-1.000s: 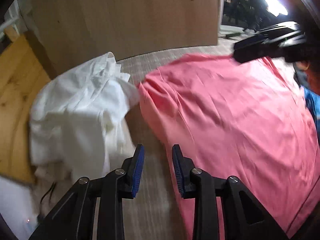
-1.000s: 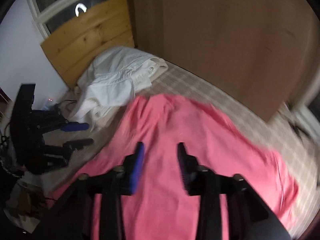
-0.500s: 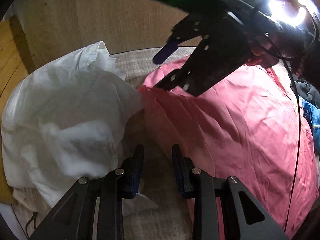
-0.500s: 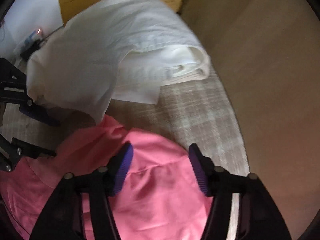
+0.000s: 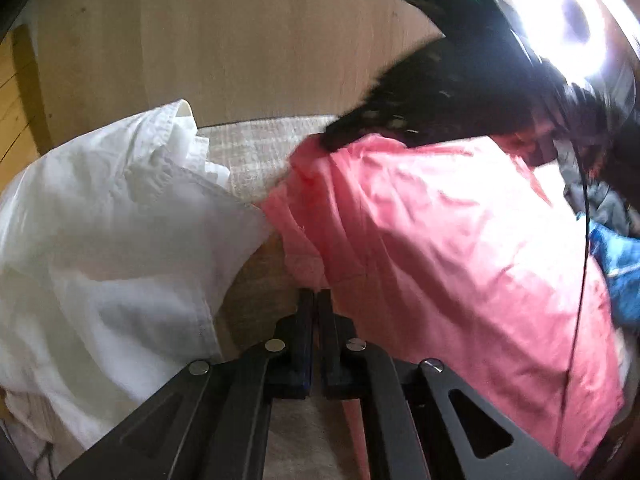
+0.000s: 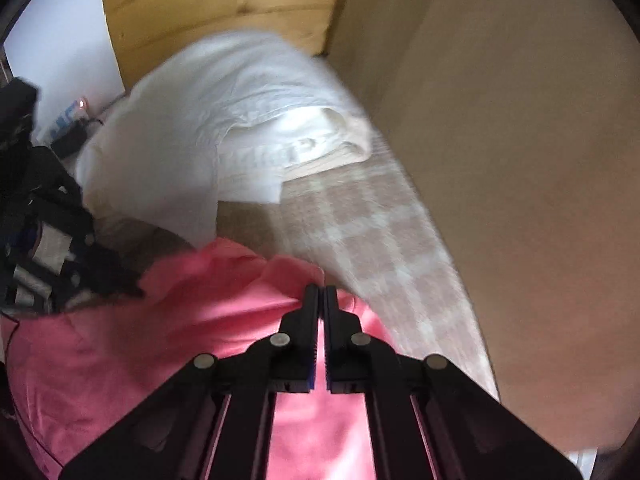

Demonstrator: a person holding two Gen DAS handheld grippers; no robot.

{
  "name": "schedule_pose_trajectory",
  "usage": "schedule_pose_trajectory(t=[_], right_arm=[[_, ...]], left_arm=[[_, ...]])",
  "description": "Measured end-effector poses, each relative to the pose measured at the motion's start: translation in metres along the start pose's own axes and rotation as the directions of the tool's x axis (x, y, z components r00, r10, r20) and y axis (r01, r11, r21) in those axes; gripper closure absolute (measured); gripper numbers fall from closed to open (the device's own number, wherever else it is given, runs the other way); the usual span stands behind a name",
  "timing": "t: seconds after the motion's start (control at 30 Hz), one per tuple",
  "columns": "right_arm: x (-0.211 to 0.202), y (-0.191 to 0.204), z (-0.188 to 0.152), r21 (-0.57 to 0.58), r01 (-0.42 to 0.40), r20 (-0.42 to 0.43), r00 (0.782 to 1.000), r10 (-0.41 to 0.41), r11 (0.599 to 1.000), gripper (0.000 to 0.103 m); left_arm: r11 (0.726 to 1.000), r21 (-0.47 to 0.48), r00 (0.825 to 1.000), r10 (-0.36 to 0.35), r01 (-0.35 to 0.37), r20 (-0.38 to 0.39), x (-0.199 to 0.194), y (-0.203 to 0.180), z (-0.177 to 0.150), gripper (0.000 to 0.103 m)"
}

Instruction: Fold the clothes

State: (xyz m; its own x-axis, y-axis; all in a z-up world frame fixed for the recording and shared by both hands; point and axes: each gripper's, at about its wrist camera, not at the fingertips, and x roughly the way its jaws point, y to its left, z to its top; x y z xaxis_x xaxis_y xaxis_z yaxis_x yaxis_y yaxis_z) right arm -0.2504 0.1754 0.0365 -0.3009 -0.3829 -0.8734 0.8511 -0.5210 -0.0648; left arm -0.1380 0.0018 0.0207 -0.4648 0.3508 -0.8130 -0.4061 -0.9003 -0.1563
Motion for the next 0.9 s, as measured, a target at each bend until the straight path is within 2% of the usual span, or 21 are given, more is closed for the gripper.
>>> schedule_pose_trajectory(t=[0.07, 0.17, 0.2, 0.23, 0.3, 0.33, 0.37, 0.47, 0.5, 0.63, 0.73, 0.8, 0.83, 0.87, 0.9], right_arm=[[-0.007, -0.001, -0.02, 0.004, 0.035, -0.039, 0.999, -0.035, 0.999, 0.101], [0.001, -0.002, -0.048, -0.051, 0.123, -0.205, 0.97, -0.131, 0.991, 0.096], [0.0, -0.004, -0.054, -0.051, 0.124, -0.239, 0.962, -0.133, 0.991, 0.096], [-0.007, -0.008, -0.055, -0.02, 0.117, -0.232, 0.966, -0.118, 0.993, 0.094], [-0.021, -0.017, -0.056, 0.046, 0.101, -0.205, 0.975, -0.089, 0.994, 0.082], [-0.03, -0.02, -0.053, 0.082, 0.084, -0.16, 0.985, -0.07, 0.993, 0.074], [-0.038, -0.022, -0.049, 0.111, 0.048, -0.111, 0.993, -0.035, 0.993, 0.071], [-0.05, -0.015, -0.036, 0.15, -0.088, 0.002, 0.996, 0.089, 0.985, 0.071], [-0.048, -0.01, -0.03, 0.146, -0.097, 0.01, 0.995, 0.097, 0.985, 0.071], [-0.012, 0.001, -0.013, 0.149, -0.107, -0.039, 0.993, 0.114, 0.983, 0.071], [0.013, 0.004, -0.004, 0.17, -0.127, -0.084, 0.986, 0.143, 0.977, 0.071], [0.022, 0.008, -0.006, 0.159, -0.131, -0.104, 0.983, 0.148, 0.979, 0.072], [0.022, 0.009, -0.009, 0.153, -0.133, -0.107, 0.983, 0.15, 0.979, 0.075], [0.022, 0.011, -0.011, 0.145, -0.134, -0.109, 0.983, 0.151, 0.98, 0.086], [0.02, 0.013, -0.014, 0.134, -0.129, -0.106, 0.984, 0.144, 0.983, 0.091]], left_arm=[[0.999, 0.018, 0.999, -0.048, 0.049, -0.019, -0.002, -0.008, 0.001, 0.099], [0.996, 0.08, 0.994, -0.038, 0.046, -0.099, 0.003, -0.029, -0.008, 0.096], [0.995, 0.09, 0.994, -0.027, 0.036, -0.102, 0.002, -0.031, -0.01, 0.093], [0.995, 0.096, 0.995, -0.018, 0.027, -0.102, 0.001, -0.032, -0.011, 0.09], [0.998, 0.063, 0.997, -0.016, 0.021, -0.079, -0.003, -0.026, -0.006, 0.079], [0.999, 0.046, 0.998, -0.014, 0.018, -0.069, -0.004, -0.022, -0.004, 0.078], [0.999, 0.032, 0.998, -0.012, 0.014, -0.062, -0.002, -0.018, -0.002, 0.078], [1.0, 0.021, 0.998, -0.005, 0.006, -0.064, 0.002, -0.012, -0.001, 0.075], [1.0, 0.022, 0.998, -0.003, 0.004, -0.067, 0.003, -0.011, -0.001, 0.072], [1.0, 0.023, 0.997, 0.006, -0.004, -0.081, 0.008, -0.006, -0.003, 0.07], [1.0, 0.025, 0.996, 0.013, -0.011, -0.091, 0.012, -0.003, -0.005, 0.063], [1.0, 0.026, 0.995, 0.017, -0.015, -0.098, 0.014, -0.001, -0.006, 0.062], [1.0, 0.026, 0.995, 0.019, -0.017, -0.102, 0.015, 0.0, -0.006, 0.062], [1.0, 0.027, 0.994, 0.018, -0.015, -0.104, 0.017, 0.001, -0.006, 0.062], [1.0, 0.027, 0.995, 0.002, 0.001, -0.105, 0.021, 0.001, -0.006, 0.063]])
